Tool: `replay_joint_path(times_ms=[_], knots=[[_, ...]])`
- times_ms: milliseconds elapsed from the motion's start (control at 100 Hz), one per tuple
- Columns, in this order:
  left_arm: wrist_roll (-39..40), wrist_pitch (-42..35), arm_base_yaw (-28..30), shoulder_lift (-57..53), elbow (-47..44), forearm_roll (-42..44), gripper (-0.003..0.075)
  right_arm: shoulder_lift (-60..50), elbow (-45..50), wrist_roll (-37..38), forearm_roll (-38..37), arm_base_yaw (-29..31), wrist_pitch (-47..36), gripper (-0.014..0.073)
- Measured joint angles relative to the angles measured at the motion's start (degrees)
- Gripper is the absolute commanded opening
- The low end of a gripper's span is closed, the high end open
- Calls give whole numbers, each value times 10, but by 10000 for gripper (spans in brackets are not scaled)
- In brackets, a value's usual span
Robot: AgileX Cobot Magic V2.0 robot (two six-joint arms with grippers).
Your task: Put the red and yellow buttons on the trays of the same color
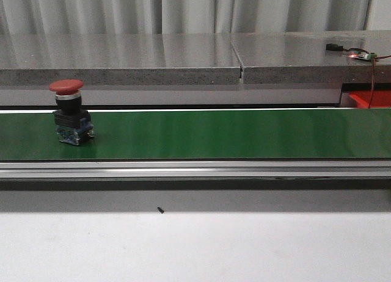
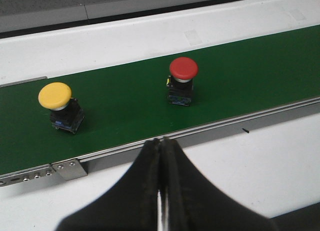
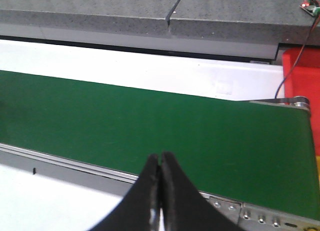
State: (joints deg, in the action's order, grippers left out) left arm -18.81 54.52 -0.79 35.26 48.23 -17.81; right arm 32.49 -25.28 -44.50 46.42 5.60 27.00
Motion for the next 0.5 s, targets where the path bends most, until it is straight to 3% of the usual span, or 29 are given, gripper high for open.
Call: replay_joint_path(times_ms=[380, 500], knots=[[0, -11, 0, -65, -26, 1, -19, 154, -148, 0, -29, -99, 47, -53], [0, -12, 0, -65, -26, 1, -19, 226, -210, 0, -39, -143, 51, 16]])
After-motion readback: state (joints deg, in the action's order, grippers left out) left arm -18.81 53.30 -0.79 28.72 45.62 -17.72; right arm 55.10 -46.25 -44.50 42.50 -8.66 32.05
